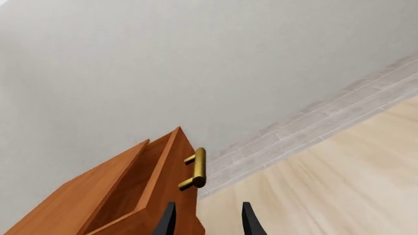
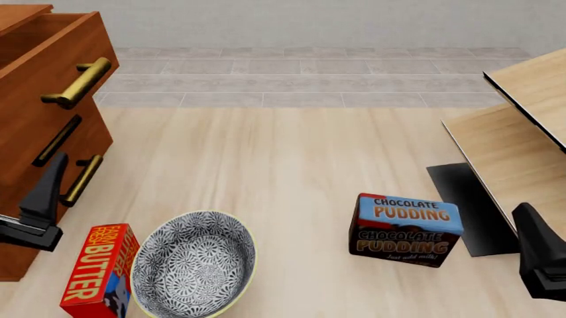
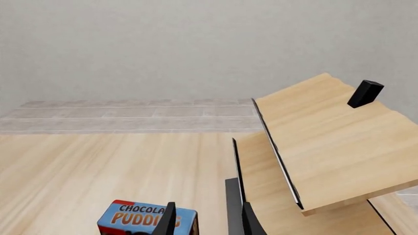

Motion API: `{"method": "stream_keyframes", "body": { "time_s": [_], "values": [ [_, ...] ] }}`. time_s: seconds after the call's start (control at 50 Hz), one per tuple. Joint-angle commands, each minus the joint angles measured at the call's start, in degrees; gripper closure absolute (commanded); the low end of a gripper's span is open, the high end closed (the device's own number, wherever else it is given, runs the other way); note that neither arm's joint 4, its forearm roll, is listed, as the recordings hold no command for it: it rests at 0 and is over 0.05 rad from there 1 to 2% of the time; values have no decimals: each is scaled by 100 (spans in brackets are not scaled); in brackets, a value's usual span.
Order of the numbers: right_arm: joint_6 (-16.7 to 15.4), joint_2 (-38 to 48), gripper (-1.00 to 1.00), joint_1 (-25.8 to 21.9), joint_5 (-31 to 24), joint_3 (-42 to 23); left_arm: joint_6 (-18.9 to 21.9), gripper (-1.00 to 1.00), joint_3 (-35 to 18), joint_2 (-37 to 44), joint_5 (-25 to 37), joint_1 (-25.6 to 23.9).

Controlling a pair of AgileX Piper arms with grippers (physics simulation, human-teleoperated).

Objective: Close the top drawer of the cabinet.

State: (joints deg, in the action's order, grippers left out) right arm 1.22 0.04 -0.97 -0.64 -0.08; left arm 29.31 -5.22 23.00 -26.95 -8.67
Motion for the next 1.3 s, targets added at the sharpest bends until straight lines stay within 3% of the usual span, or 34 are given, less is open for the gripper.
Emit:
{"method": "stream_keyframes", "body": {
  "time_s": [0.02,0.22,0.24,0.36,0.52,0.64,0.74,0.88,1.3],
  "values": [
    [22,-1,-100,12,1,-4,598,-100,-76,926,-990,-40],
    [25,-1,-100,12,-21,4,903,-100,-120,1325,-1543,169],
    [22,-1,-100,-14,-13,1,1106,-100,-93,1583,-1897,161],
    [24,-1,-100,-14,-13,-2,1377,-100,-218,2023,-2276,259],
    [25,1,-100,-19,-29,-1,1557,-100,-263,2467,-2594,170],
    [12,2,-100,-61,-40,1,1988,-100,-77,3097,-3471,69],
    [7,1,-100,-74,-30,-2,2010,-100,-165,3154,-3412,35],
    [34,0,-100,-25,-46,3,2567,-100,-151,3926,-4278,-69],
    [45,-1,-100,6,-65,6,3735,-100,-249,3541,-4295,60]
  ]
}}
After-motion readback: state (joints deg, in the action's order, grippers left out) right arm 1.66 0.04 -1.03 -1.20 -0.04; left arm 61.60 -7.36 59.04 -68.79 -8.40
